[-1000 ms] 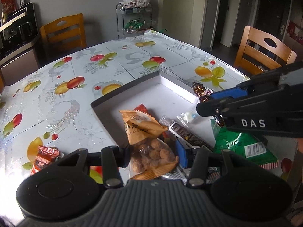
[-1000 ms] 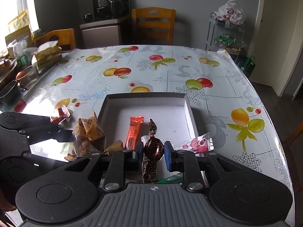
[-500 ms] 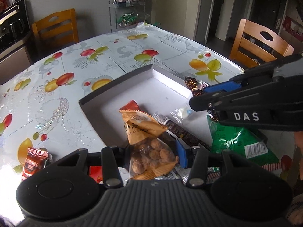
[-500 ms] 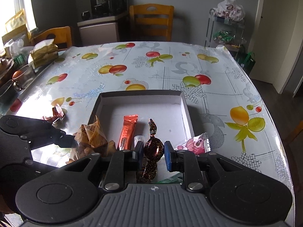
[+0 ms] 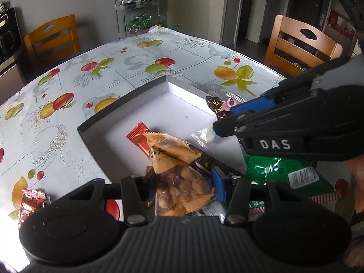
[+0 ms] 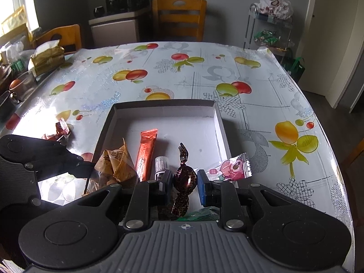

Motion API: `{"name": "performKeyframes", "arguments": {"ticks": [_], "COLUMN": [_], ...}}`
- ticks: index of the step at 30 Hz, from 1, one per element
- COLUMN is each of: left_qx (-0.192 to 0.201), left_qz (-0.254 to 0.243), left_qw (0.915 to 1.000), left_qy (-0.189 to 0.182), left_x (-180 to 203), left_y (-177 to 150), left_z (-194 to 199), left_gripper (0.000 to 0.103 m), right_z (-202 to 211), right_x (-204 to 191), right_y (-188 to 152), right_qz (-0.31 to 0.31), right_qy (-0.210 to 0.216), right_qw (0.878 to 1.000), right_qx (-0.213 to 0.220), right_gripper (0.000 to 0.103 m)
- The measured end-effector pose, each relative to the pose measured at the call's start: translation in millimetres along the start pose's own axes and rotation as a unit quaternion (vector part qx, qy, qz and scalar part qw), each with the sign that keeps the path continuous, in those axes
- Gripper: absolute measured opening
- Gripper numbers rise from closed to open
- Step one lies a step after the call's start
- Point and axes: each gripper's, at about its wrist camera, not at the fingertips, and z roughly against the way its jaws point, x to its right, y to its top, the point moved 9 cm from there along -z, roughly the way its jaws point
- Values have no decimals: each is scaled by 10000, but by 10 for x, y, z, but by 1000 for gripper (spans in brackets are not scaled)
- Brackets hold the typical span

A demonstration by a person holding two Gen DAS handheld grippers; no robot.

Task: Organize snacks
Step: 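Carry the twisted candy with the right tool while the left tool carries the peanut bag over the box, then open the right tool to drop the twisted candy while the left tool drops the peanut bag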

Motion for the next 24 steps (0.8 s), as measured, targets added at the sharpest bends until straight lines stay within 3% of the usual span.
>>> {"name": "performKeyframes", "arguments": {"ticks": [16, 18, 24], "left_qx": [75, 183, 503], "left_qz": [-228, -282, -333], "left_qw": [9996, 9994, 9981], "left_qy": [-164, -105, -93], "left_x": [109, 109, 133], "left_y": [32, 59, 144], "left_z": [-17, 10, 138], "left_gripper": [52, 63, 66], "right_z": [-58, -50, 6], "right_x": [68, 70, 64], "right_y": [-15, -6, 47], "right_qz": [-92, -110, -149], "right_qy": [-90, -96, -111], "right_qw": [9999, 9999, 9998], "right_qx": [-75, -49, 72], "right_gripper": [25, 25, 27]}}
